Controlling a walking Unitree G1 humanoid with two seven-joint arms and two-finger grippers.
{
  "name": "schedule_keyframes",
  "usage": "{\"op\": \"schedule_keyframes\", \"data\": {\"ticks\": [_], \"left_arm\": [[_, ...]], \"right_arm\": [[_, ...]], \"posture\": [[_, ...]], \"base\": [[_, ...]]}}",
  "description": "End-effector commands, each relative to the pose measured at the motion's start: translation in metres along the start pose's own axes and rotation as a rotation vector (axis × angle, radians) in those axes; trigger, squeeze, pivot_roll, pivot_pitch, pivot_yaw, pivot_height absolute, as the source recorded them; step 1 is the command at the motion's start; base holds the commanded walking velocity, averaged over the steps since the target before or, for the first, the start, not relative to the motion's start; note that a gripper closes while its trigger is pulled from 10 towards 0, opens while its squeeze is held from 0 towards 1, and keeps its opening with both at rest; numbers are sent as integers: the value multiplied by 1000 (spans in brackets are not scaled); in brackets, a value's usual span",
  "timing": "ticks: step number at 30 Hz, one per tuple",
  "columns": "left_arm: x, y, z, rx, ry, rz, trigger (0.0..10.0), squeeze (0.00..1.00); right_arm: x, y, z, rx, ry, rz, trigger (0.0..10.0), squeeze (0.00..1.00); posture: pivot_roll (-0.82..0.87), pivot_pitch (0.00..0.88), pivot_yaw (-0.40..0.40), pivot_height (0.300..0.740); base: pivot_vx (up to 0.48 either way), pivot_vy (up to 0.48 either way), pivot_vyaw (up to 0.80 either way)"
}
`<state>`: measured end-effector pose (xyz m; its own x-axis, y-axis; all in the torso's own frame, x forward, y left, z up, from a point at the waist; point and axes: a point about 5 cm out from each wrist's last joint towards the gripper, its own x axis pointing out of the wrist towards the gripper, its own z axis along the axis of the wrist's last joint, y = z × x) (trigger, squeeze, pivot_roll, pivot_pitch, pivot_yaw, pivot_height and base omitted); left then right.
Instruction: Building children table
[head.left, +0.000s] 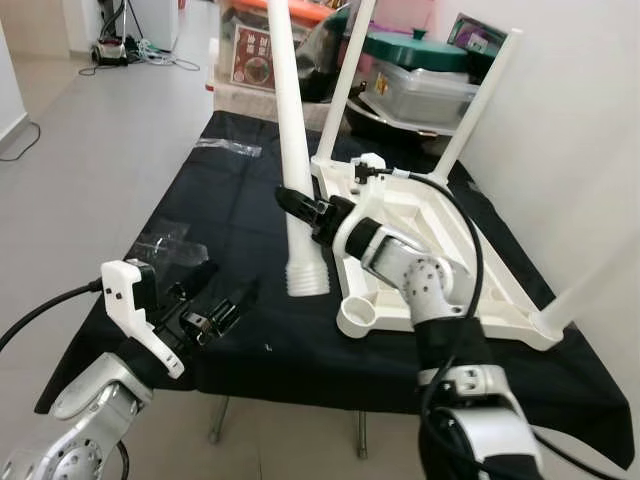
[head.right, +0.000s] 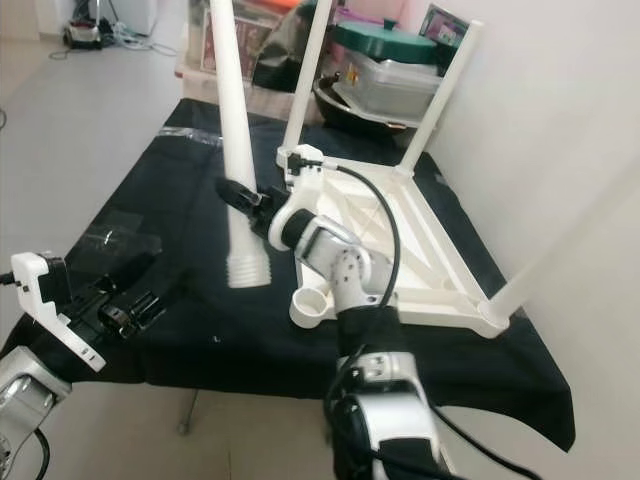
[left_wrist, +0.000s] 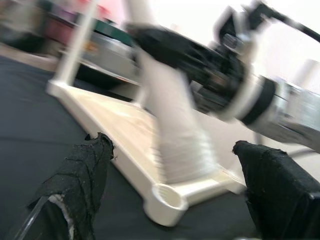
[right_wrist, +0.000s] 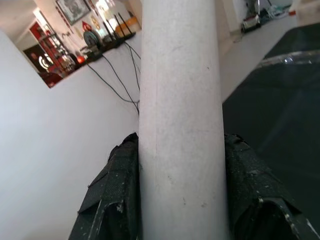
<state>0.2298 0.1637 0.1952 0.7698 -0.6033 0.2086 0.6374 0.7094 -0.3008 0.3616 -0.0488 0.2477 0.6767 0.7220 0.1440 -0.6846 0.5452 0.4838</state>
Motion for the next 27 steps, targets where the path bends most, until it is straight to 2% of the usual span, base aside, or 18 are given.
{"op": "schedule_keyframes", "data": {"ticks": [1, 3, 5, 6, 9, 13, 18, 19, 22, 27], "left_arm": [[4, -8, -2, -13, 26, -70, 10000, 0], [6, -9, -3, -21, 34, -90, 10000, 0], [11, -9, -5, -31, 49, -109, 10000, 0], [13, -6, -8, -33, 57, -102, 10000, 0], [15, -4, -9, -32, 61, -92, 10000, 0], [21, 4, -9, -47, 56, -72, 10000, 0], [24, 6, -9, -48, 51, -69, 10000, 0], [29, 6, -8, -53, 41, -74, 10000, 0], [35, 4, -6, -60, 24, -91, 10000, 0], [41, 1, -6, -58, 17, -112, 10000, 0]], "right_arm": [[-2, 1, 3, -11, -42, -4, 0, 0], [-1, 4, 4, -12, -52, 2, 0, 0], [2, 15, 6, -30, -78, 34, 0, 0], [3, 23, 7, -48, -91, 63, 0, 0], [3, 29, 7, -62, -98, 87, 0, 0], [2, 48, 0, -94, -98, 144, 0, 0], [1, 56, -4, -97, -96, 167, 0, 0], [1, 64, -8, -107, -92, 196, 0, 0], [1, 70, -12, -117, -80, 215, 0, 0], [1, 72, -16, -118, -69, 218, 0, 0]], "posture": [[151, 0, -186, 740], [150, 0, -183, 740], [141, 0, -175, 740], [141, 0, -175, 740], [141, 0, -175, 740], [136, 0, -169, 740], [133, 0, -168, 740], [131, 0, -168, 740], [128, 0, -168, 740], [128, 0, -169, 740]], "base": [[0, 0, 0], [0, 0, 0], [0, 0, 0], [0, 0, 0], [0, 0, 0], [0, 0, 0], [0, 0, 0], [0, 0, 0], [0, 0, 0], [0, 0, 0]]}}
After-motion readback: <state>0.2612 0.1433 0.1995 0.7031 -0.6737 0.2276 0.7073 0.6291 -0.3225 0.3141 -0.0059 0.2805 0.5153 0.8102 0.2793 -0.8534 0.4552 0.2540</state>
